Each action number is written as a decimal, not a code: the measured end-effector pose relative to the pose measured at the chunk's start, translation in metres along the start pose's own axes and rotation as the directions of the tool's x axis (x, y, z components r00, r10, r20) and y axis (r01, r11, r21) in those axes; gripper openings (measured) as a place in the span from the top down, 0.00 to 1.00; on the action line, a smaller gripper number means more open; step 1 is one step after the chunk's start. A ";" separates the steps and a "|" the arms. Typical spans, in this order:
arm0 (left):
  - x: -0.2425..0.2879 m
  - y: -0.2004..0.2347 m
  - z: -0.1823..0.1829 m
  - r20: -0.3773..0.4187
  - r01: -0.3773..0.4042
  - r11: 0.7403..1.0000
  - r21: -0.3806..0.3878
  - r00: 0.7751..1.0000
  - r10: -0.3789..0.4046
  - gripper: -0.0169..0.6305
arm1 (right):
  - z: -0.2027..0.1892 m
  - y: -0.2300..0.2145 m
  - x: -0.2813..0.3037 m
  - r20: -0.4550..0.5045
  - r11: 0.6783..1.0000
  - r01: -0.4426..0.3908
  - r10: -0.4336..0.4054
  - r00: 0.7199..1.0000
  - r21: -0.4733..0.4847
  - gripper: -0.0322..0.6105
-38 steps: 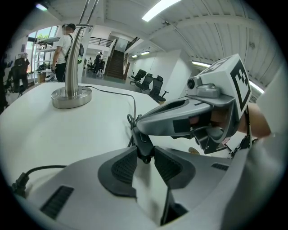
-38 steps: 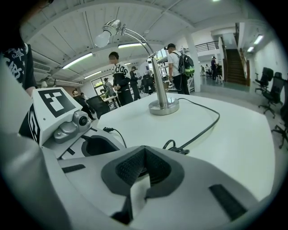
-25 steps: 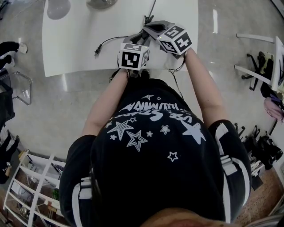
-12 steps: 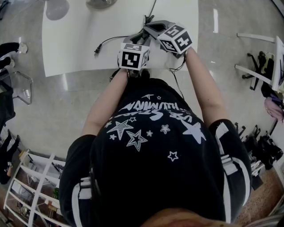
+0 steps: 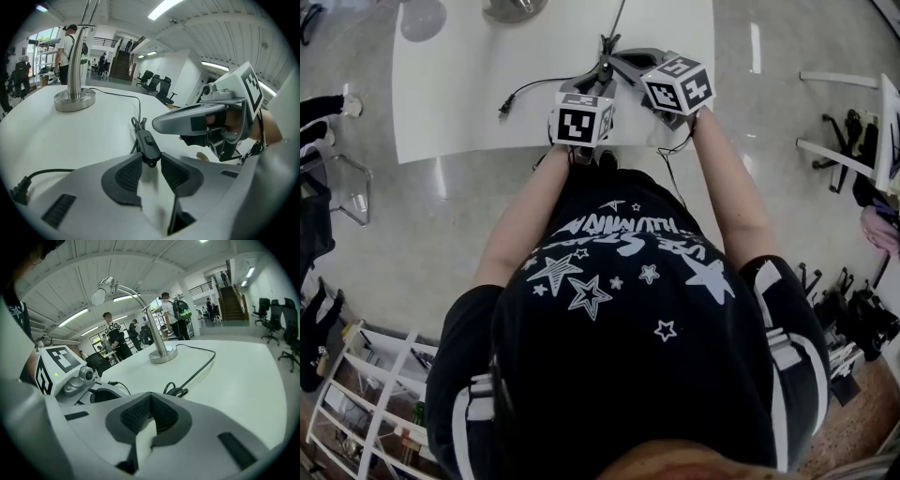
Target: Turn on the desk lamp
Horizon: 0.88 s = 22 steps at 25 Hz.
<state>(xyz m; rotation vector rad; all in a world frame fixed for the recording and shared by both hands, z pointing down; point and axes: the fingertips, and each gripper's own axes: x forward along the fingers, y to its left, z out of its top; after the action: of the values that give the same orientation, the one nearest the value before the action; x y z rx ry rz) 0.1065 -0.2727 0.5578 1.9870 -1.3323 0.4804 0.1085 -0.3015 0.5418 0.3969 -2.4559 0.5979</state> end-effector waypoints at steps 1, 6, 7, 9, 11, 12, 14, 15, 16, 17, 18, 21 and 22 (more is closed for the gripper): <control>0.000 -0.002 -0.002 -0.006 0.002 1.000 0.004 1.000 -0.002 0.76 | 0.000 -0.001 -0.004 0.011 1.000 0.002 -0.002 1.000 0.007 0.94; -0.004 -0.013 -0.011 -0.015 0.002 1.000 0.015 1.000 -0.002 0.76 | -0.002 0.000 -0.023 0.052 0.999 0.010 -0.012 0.999 0.040 0.94; -0.006 -0.015 -0.012 -0.009 -0.002 1.000 0.017 1.000 0.002 0.76 | -0.004 0.002 -0.026 0.056 0.999 0.010 -0.013 0.998 0.043 0.94; -0.012 -0.019 -0.013 0.008 -0.010 1.000 0.018 1.000 0.010 0.76 | -0.009 0.007 -0.033 0.064 0.999 0.009 -0.012 0.998 0.046 0.94; -0.020 -0.023 -0.011 0.033 -0.022 1.000 0.019 0.999 0.021 0.76 | -0.014 0.014 -0.040 0.071 0.999 0.006 -0.009 0.997 0.047 0.94; -0.025 -0.024 -0.010 0.050 -0.031 0.999 0.019 0.998 0.030 0.76 | -0.016 0.018 -0.042 0.076 0.999 0.004 -0.007 0.997 0.046 0.94; -0.036 -0.024 -0.007 0.090 -0.053 0.998 0.014 0.995 0.052 0.76 | -0.020 0.025 -0.048 0.086 0.999 -0.003 -0.001 0.996 0.042 0.94; -0.042 -0.024 -0.005 0.109 -0.067 0.998 0.009 0.992 0.066 0.76 | -0.023 0.029 -0.050 0.091 0.999 -0.007 0.003 0.996 0.039 0.94; -0.047 -0.025 -0.004 0.125 -0.082 0.997 0.002 0.989 0.081 0.76 | -0.026 0.032 -0.054 0.097 0.999 -0.010 0.007 0.995 0.036 0.94; -0.053 -0.027 -0.005 0.139 -0.097 0.995 -0.005 0.986 0.097 0.76 | -0.029 0.035 -0.059 0.103 0.999 -0.014 0.010 0.995 0.034 0.94; -0.058 -0.029 -0.005 0.149 -0.111 0.994 -0.012 0.982 0.112 0.76 | -0.033 0.038 -0.064 0.110 0.999 -0.018 0.014 0.994 0.032 0.94; -0.074 -0.037 -0.007 0.190 -0.140 0.989 -0.040 0.971 0.145 0.76 | -0.043 0.047 -0.078 0.136 0.999 -0.036 0.030 0.990 0.036 0.94; -0.079 -0.036 -0.006 0.207 -0.149 0.988 -0.052 0.966 0.156 0.76 | -0.045 0.050 -0.079 0.146 0.998 -0.045 0.039 0.989 0.042 0.94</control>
<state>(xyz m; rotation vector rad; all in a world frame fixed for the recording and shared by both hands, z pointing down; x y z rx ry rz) 0.1080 -0.2074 0.4998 1.9567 -1.6216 0.3200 0.1721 -0.2252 0.5116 0.4209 -2.5986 0.6640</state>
